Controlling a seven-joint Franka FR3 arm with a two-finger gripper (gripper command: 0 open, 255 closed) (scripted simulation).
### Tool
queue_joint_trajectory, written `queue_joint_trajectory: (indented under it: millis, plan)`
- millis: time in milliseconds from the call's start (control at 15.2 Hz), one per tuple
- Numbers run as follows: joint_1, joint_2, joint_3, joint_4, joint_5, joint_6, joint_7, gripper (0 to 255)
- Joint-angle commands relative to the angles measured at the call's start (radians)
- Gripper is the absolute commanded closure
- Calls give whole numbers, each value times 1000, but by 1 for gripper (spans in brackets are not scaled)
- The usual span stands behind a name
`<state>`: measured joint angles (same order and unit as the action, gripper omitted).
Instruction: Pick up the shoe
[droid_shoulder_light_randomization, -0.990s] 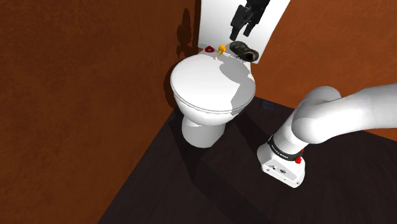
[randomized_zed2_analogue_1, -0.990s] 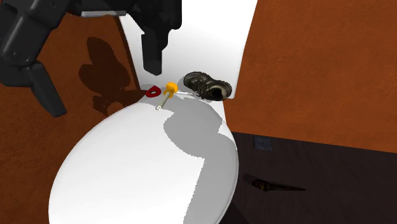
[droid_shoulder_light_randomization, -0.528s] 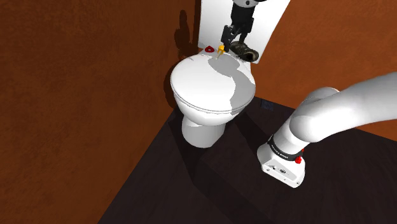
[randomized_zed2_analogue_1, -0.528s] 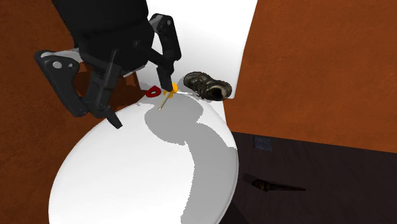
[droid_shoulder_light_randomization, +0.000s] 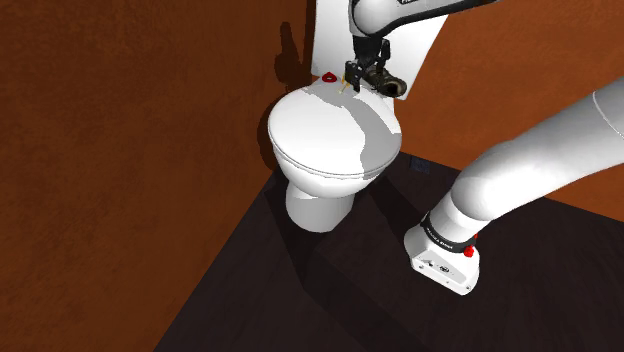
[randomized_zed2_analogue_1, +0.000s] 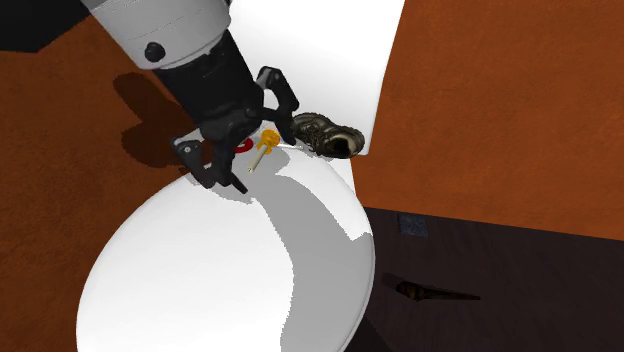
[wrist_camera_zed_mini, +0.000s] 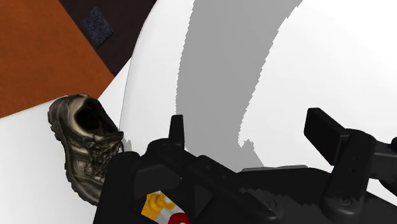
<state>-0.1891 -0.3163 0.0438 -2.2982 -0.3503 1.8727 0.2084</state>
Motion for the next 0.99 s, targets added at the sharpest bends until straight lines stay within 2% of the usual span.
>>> queue_joint_trajectory:
  millis: [0,462,924]
  plan:
    - [-23,65,5,13,-66,12,44,0]
    - [-89,283,-9,104,-289,-8,183,0]
    - [-129,490,-64,230,-488,-77,295,0]
